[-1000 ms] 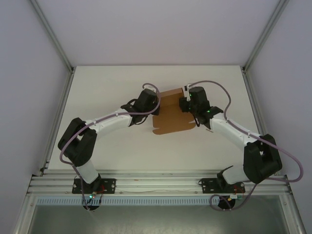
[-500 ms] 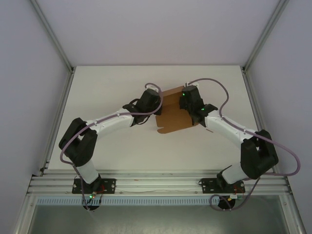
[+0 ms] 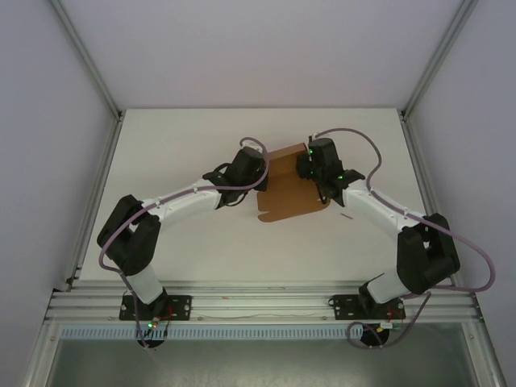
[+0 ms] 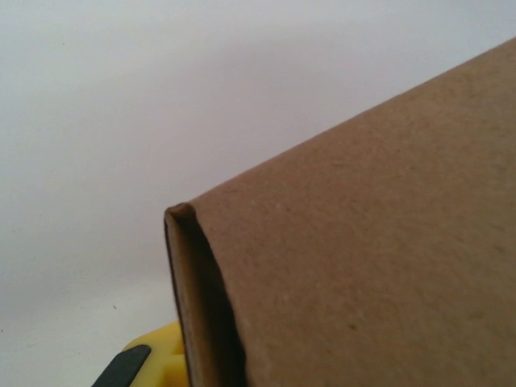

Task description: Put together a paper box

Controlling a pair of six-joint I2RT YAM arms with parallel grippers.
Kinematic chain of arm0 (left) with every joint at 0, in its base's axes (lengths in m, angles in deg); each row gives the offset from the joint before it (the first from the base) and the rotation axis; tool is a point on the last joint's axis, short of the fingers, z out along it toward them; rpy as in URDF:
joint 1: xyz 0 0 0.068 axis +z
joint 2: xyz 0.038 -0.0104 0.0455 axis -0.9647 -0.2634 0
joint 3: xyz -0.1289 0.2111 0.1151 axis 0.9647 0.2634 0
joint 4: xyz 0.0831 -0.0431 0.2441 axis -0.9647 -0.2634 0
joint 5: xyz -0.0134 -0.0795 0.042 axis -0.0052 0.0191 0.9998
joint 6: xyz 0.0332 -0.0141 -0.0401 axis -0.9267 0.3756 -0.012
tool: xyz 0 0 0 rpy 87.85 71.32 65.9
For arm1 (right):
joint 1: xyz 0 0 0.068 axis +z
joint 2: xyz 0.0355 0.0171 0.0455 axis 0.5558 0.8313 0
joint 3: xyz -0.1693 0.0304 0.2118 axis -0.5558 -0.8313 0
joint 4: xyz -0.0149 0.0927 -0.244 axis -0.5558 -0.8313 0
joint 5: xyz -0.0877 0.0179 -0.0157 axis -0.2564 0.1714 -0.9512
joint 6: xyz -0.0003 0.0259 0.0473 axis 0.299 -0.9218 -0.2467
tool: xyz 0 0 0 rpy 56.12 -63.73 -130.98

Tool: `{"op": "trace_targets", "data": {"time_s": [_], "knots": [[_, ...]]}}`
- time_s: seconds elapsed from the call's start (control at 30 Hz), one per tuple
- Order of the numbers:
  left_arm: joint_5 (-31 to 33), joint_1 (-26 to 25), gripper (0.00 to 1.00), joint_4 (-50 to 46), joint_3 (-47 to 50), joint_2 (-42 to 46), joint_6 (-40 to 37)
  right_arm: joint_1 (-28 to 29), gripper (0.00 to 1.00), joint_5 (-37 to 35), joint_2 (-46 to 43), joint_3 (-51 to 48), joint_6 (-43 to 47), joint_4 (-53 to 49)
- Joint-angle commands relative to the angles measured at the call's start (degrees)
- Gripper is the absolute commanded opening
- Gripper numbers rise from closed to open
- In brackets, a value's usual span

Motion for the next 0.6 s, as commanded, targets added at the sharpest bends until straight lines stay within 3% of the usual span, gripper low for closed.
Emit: {"op": "trace_targets", "data": {"time_s": [0.0,0.1,0.17,0.3,0.4,0.57], "knots": [[-3.15,-0.89,0.00,-0.13,0.21,2.03,-1.47,-1.15,0.34,2.46,0.77,2.03,-0.51,1.32],[-2.72,-0.90,0.00,-0.13,0.41,2.37,-1.68,-1.19,0.31,0.98,0.48,2.26,-0.24,0.10],[-1.98,-0.89,0.00,-0.32,0.44,2.46,-1.63,-1.16,0.23,-1.55,0.33,2.67,-0.28,-1.44],[-0.09,-0.89,0.00,-1.33,0.07,2.13,-0.83,-1.16,0.15,-10.26,0.35,3.73,0.07,-5.86],[1.49,-0.89,0.00,-2.79,-0.67,1.56,-0.16,-1.15,0.00,-15.01,0.62,4.11,0.60,-8.48],[1.88,-0.89,0.00,-3.85,-2.33,0.24,1.03,-0.38,0.00,-19.26,2.53,5.13,2.35,-10.36]]}}
